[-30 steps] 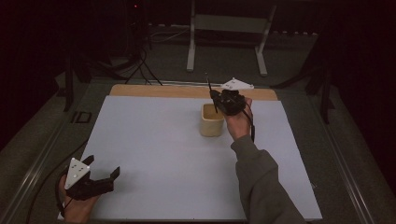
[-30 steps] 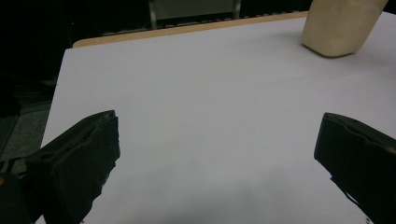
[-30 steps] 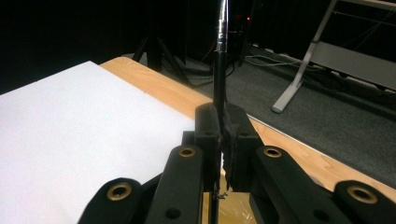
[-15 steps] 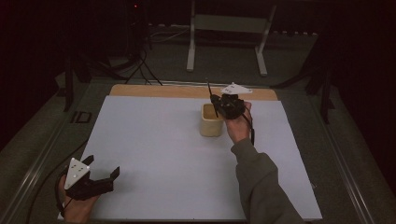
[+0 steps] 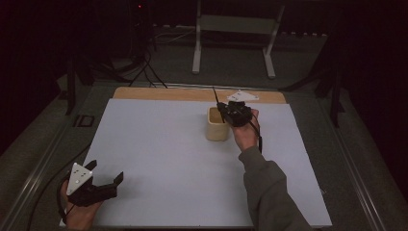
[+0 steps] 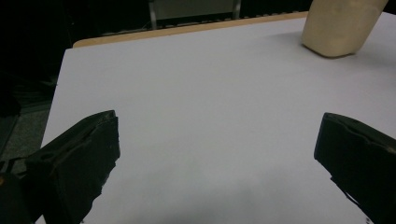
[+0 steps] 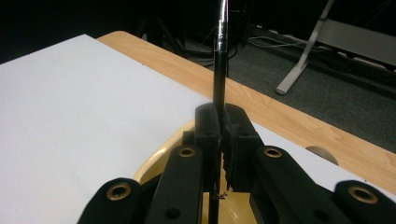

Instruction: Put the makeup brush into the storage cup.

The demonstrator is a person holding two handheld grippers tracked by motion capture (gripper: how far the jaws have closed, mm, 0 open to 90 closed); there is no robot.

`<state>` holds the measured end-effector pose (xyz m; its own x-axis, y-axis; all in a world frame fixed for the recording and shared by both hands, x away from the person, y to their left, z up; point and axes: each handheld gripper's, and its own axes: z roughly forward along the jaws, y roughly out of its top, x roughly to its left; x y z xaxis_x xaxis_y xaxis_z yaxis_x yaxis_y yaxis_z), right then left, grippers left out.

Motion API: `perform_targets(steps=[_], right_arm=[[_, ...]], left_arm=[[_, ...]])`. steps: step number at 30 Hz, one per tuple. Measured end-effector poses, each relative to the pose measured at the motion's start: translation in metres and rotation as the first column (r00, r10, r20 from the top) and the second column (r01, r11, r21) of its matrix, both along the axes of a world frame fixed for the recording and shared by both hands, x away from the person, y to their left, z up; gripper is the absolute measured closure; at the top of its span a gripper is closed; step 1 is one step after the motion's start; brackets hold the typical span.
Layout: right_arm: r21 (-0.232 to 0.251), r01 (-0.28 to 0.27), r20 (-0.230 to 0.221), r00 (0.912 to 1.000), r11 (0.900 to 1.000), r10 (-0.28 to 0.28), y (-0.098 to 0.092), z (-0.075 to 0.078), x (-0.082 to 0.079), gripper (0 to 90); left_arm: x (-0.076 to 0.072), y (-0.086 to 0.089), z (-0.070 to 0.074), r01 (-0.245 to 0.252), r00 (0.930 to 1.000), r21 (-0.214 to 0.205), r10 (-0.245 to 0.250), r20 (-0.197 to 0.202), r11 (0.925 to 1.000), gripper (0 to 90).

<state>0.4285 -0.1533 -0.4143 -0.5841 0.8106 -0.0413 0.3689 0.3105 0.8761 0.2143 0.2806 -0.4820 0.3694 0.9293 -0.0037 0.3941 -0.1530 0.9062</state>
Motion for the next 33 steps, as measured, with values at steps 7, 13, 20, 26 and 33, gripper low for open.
perform_targets(steps=[7,13,20,26,33], right_arm=[[0.026,-0.060,-0.053,0.9967,0.9979,0.061,0.001,0.000,0.001,11.3],[0.031,-0.052,-0.067,0.9963,0.9982,0.054,-0.003,0.000,0.003,10.0],[0.042,-0.049,-0.077,0.9957,0.9979,0.052,-0.011,0.001,0.004,10.0],[0.038,-0.054,-0.081,0.9951,0.9978,0.057,-0.012,0.001,0.003,10.0],[0.038,-0.062,-0.084,0.9944,0.9974,0.065,-0.012,0.003,0.000,10.0]], left_arm=[[0.000,-0.001,0.000,0.002,1.0000,0.002,-0.002,-0.001,1.0000,1.4],[0.000,0.000,0.000,0.001,1.0000,0.002,-0.001,-0.002,1.0000,1.4],[0.000,-0.001,0.000,0.001,1.0000,0.002,-0.001,-0.003,1.0000,1.4],[0.000,0.000,0.000,0.001,1.0000,0.003,-0.001,-0.002,1.0000,1.4],[0.000,0.000,0.000,0.001,1.0000,0.002,-0.001,-0.001,1.0000,1.4]])
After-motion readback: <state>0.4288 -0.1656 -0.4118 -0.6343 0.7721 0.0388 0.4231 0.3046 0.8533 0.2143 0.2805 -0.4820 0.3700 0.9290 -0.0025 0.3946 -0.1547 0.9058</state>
